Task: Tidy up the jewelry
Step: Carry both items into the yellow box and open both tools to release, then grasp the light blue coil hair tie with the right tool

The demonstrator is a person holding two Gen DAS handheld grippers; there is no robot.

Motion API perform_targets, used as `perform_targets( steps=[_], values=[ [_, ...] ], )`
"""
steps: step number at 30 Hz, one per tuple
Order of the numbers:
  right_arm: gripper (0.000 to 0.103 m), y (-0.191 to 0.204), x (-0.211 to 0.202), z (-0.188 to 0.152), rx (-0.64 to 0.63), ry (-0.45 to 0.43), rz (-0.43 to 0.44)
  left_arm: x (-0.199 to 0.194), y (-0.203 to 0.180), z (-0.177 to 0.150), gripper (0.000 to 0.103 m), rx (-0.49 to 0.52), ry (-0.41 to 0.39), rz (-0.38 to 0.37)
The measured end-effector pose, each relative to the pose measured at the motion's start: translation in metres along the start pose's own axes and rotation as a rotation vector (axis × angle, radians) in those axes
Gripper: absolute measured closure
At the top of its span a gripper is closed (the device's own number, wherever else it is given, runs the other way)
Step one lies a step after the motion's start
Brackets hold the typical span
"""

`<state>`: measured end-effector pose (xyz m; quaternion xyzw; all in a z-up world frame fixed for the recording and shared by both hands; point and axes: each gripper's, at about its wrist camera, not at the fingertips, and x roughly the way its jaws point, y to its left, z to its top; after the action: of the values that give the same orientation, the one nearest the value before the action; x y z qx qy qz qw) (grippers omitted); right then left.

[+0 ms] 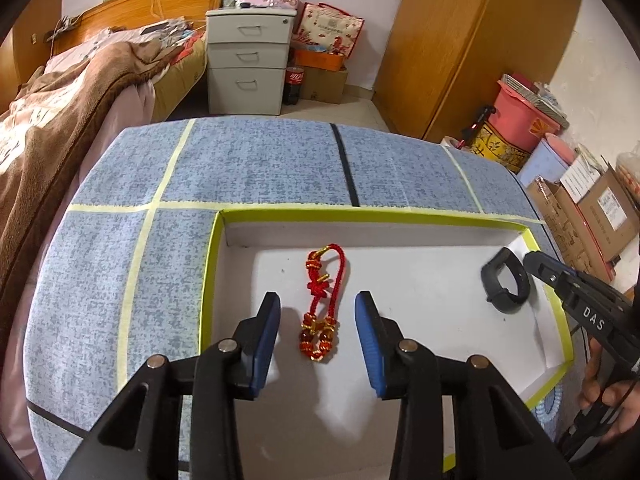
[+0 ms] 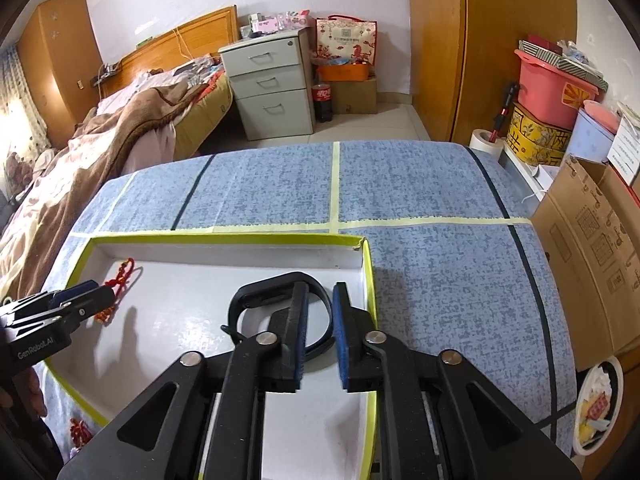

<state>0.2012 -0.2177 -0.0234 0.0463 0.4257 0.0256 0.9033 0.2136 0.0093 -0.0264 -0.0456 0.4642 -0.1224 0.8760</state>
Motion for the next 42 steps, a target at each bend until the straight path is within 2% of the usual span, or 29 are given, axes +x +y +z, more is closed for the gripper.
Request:
perform_targets(
  steps=[1, 3, 4, 9, 12, 23, 36, 42],
  values=[
    [0.08, 0.0, -0.002, -0.001, -0.002, -0.002, 0.006, -0.003, -0.001, -0.001, 0.055, 0.005, -0.003, -0.002],
    [0.069, 0.001, -0.006, -0.003, -0.001, -0.008, 0.01, -0.01, -0.002, -0.003, 0.053, 0.014, -0.014, -0.004],
    [0.068, 0.001, -0.01, -0.005, -0.002, -0.014, 0.015, -0.014, -0.003, -0.004, 0.053, 0.017, -0.021, -0.001],
    [0.068, 0.004, -0.029, -0.013, -0.012, -0.04, 0.004, -0.037, -0.008, -0.015, 0.049, 0.035, -0.057, -0.017],
    [0.068, 0.005, -0.047, -0.02, -0.01, -0.069, -0.004, -0.051, -0.012, -0.025, 0.048, 0.047, -0.083, 0.005],
    [0.068, 0.003, -0.099, -0.047, -0.01, -0.151, -0.047, -0.08, -0.01, -0.068, 0.048, 0.005, -0.088, -0.007],
    [0.068, 0.005, -0.13, -0.08, -0.041, -0.208, -0.134, -0.1, -0.008, -0.109, 0.048, -0.009, -0.086, -0.033],
    [0.068, -0.004, -0.133, -0.1, -0.029, -0.173, -0.07, -0.102, -0.006, -0.127, 0.048, -0.011, -0.071, -0.037]
  ],
)
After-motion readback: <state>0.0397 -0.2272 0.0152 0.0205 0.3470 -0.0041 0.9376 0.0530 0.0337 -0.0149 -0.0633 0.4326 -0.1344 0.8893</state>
